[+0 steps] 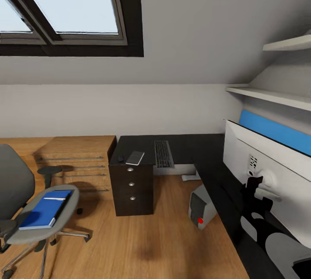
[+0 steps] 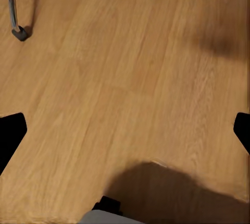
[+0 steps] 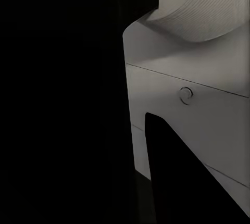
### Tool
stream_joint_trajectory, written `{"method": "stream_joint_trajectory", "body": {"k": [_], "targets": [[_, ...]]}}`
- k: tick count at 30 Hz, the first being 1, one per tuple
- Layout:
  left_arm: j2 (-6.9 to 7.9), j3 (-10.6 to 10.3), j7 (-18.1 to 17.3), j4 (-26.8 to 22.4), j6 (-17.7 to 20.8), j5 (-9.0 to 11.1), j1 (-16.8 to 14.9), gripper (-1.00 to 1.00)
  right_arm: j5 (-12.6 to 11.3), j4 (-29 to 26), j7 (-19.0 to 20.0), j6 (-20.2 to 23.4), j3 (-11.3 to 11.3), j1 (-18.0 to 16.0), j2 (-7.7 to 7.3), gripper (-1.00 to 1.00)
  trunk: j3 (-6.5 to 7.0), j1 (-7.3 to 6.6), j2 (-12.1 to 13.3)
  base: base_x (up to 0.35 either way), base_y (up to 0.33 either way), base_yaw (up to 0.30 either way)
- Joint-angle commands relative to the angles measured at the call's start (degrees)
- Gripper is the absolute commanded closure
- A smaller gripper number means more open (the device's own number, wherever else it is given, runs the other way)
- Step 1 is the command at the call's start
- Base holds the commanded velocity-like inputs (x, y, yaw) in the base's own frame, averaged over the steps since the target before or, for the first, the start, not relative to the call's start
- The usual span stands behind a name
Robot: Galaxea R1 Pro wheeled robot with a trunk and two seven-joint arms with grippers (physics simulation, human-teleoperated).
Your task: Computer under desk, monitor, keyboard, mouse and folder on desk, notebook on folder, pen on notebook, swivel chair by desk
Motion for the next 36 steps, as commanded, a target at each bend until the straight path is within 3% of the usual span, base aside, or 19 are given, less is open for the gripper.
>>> {"method": "stream_joint_trajectory", "body": {"k": [1,9,14,23,36], "targets": [[0.05,-0.48,0.52,-0.10,-0.18,0.41,-0.01,-1.00,0.12,-0.12,-0.29,-0.16,0.95,-0.07,-0.04,1.00,-0.06,-0.02,-0.07,-0.294,-0.201,0.000],[0.05,-0.47,0.55,-0.10,-0.18,0.22,-0.01,-1.00,0.12,-0.19,-0.29,-0.16,0.95,-0.07,-0.04,1.00,-0.06,-0.02,-0.07,-0.281,-0.195,0.000],[0.05,-0.65,0.64,-0.10,-0.24,0.07,-0.01,-1.00,0.12,-0.20,-0.29,-0.16,1.02,-0.07,-0.04,1.00,-0.06,-0.02,-0.07,-0.031,-0.020,0.023],[0.05,-0.65,0.52,-0.10,-0.26,0.29,-0.01,-1.00,0.12,-0.20,-0.29,-0.16,1.01,-0.07,-0.04,1.00,-0.06,-0.02,-0.07,-0.013,-0.044,0.168],[0.05,-0.57,0.46,-0.10,-0.20,0.44,-0.01,-1.00,0.12,-0.19,-0.29,-0.16,1.03,-0.07,-0.04,1.00,-0.06,-0.02,-0.07,-0.190,-0.226,0.179]]}}
